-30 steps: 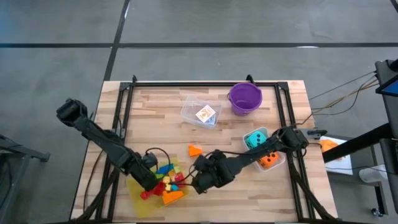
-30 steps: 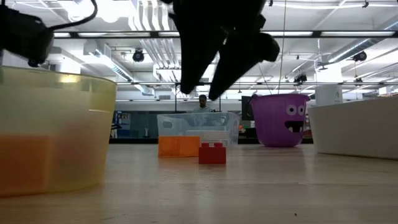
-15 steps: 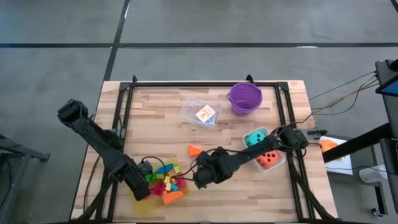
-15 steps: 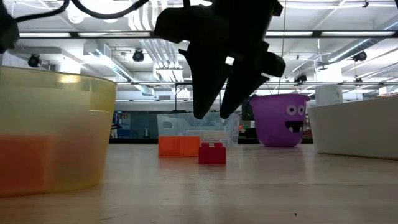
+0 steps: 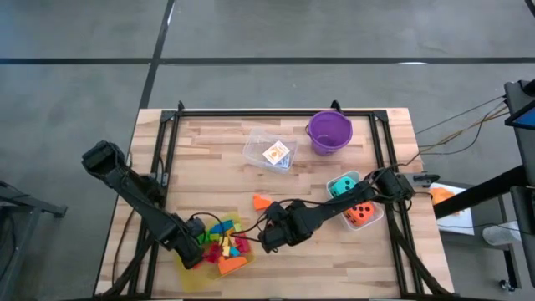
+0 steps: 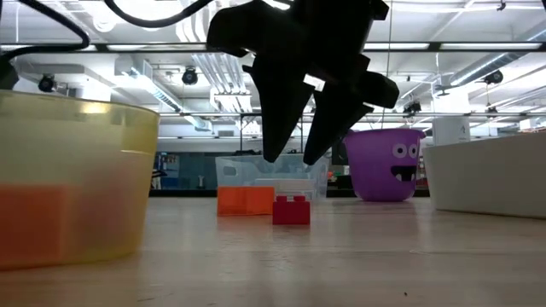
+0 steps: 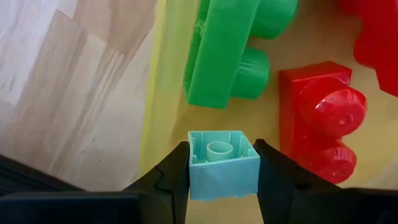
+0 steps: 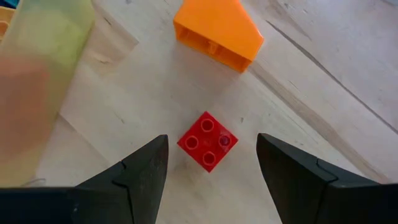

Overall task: Pick & Place Toys
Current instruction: Put the white game piece into the yellow bin

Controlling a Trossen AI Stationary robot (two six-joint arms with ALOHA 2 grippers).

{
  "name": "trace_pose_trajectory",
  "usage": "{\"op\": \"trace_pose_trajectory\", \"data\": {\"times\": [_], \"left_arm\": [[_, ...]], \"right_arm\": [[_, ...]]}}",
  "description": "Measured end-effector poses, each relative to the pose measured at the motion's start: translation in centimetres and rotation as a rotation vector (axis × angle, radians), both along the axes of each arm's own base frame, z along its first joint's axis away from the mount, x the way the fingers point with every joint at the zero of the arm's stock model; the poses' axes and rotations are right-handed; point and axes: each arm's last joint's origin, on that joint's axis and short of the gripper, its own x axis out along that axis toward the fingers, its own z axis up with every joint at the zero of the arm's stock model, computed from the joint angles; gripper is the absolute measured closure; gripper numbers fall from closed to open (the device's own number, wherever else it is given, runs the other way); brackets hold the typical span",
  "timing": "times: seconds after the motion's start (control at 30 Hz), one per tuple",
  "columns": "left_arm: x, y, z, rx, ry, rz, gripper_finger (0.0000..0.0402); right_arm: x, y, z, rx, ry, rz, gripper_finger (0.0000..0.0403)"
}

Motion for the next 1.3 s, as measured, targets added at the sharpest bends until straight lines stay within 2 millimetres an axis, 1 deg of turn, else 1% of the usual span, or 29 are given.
{"op": "trace_pose_trajectory", "data": {"times": [0.43, 0.9, 0.97, 1.17, 1.3], "left_arm": [[0.7, -0.7, -1.7, 0.010, 0.011, -0.008, 0.0274], [0.9, -0.8, -1.8, 0.006, -0.005, -0.007, 0.0274], [0.9, -0.8, -1.8, 0.006, -0.006, -0.007, 0.0253], [0.9, -0.8, -1.8, 0.007, -0.002, 0.006, 0.0153], [1.0, -0.8, -1.8, -0.004, 0.003, 0.008, 0.0111]], "right_arm": [[0.0, -0.1, 0.0, -0.004, 0.005, 0.013, 0.0162], [0.2, 0.0, 0.0, -0.007, -0.002, 0.033, 0.0162], [0.2, 0.0, 0.0, -0.009, -0.001, 0.038, 0.0162], [0.2, 0.0, 0.0, -0.013, 0.002, 0.049, 0.0162], [0.2, 0.0, 0.0, -0.017, 0.003, 0.056, 0.0162]]}}
